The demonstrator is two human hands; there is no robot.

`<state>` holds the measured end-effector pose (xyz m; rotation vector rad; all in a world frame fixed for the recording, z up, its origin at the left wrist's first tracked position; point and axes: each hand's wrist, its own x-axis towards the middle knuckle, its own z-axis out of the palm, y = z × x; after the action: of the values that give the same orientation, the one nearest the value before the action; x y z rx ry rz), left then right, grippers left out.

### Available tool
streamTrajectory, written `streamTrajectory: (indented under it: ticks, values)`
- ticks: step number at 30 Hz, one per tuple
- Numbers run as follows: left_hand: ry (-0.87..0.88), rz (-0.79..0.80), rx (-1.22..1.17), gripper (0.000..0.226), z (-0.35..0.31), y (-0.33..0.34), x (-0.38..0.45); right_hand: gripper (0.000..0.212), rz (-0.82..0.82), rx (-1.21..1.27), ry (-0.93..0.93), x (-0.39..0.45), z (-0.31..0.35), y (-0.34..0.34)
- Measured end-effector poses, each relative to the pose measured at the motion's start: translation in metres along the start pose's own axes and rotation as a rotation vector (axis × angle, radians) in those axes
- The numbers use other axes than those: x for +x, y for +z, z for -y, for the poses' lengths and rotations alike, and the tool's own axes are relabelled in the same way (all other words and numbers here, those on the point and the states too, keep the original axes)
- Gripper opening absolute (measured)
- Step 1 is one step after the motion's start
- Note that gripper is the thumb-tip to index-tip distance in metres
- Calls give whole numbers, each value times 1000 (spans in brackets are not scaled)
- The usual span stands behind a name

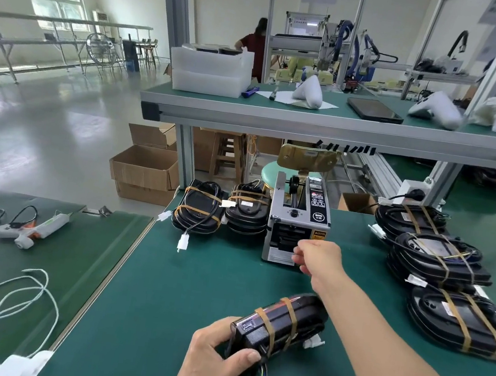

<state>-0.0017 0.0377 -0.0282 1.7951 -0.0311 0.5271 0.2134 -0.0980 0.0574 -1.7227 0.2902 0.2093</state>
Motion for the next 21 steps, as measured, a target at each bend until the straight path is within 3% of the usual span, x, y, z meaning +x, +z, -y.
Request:
streamTrajectory:
  ticks: [7, 14, 21]
  values:
    - [-6, 6, -1, 44, 3, 0, 1, 4, -102, 216, 132, 10, 9, 25]
    - [-9, 8, 5, 43, 3, 0, 1, 8, -188, 326, 236, 22, 5, 36]
    - [-7, -7, 8, 38, -2, 0, 1, 9, -149, 297, 229, 16, 10, 27]
